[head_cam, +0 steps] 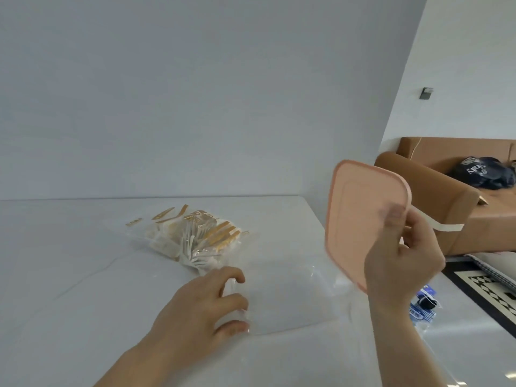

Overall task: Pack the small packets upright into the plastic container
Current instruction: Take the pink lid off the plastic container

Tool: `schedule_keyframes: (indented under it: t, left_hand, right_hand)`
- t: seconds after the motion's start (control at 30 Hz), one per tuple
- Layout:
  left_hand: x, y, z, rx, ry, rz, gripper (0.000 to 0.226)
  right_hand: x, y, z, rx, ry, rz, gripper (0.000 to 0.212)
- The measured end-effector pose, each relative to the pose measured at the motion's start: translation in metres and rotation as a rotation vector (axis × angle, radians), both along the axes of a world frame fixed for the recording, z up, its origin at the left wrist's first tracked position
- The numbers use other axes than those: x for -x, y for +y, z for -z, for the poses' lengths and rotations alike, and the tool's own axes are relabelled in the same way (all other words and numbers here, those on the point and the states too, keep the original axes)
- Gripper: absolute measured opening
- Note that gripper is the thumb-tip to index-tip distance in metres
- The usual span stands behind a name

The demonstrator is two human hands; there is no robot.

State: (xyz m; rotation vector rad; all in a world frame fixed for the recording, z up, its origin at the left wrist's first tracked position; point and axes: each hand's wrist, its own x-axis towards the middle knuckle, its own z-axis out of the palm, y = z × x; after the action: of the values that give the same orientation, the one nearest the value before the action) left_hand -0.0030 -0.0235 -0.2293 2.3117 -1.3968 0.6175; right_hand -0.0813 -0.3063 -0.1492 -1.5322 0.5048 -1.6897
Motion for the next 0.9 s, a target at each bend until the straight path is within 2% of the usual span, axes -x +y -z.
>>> schedule_keyframes:
  t: [0.1, 0.2, 0.33, 0.4, 0.5, 0.6, 0.67, 0.77, 0.9]
  left_hand:
    - [0.000, 0.000, 0.000, 0.048, -0.022, 0.014, 0.020]
    - [0.001, 0.001, -0.005, 0.138, -0.028, -0.008, 0.026]
    - [0.003, 0.002, -0.011, 0.286, -0.038, 0.006, 0.031]
    - [0.008, -0.001, -0.015, 0.339, -0.068, 0.007, 0.028]
    - [0.017, -0.015, -0.024, 0.365, -0.146, -0.031, 0.025]
    - [0.021, -0.035, -0.032, 0.317, -0.178, -0.085, 0.030]
    - [0.017, -0.051, -0.034, 0.242, -0.196, -0.117, 0.035]
    - [0.009, -0.078, -0.031, 0.141, -0.192, -0.183, 0.037]
    - [0.000, -0.109, -0.016, 0.004, -0.240, -0.223, 0.036]
  right_hand:
    - [-0.003, -0.038, 0.016, -0.344, -0.025, -0.010, 0.030]
    - [-0.009, -0.062, 0.039, -0.601, 0.070, -0.085, 0.029]
    - [-0.020, -0.069, 0.063, -0.735, 0.258, -0.188, 0.020]
    - [-0.026, -0.069, 0.073, -0.692, 0.377, -0.242, 0.021]
    - [-0.032, -0.063, 0.083, -0.487, 0.711, -0.232, 0.034]
    - [-0.036, -0.057, 0.086, -0.257, 0.956, -0.204, 0.031]
    - [-0.038, -0.052, 0.087, -0.180, 1.100, -0.205, 0.033]
    - [-0.039, -0.051, 0.086, -0.119, 1.199, -0.226, 0.042]
    - [-0.042, -0.058, 0.090, -0.116, 1.221, -0.303, 0.044]
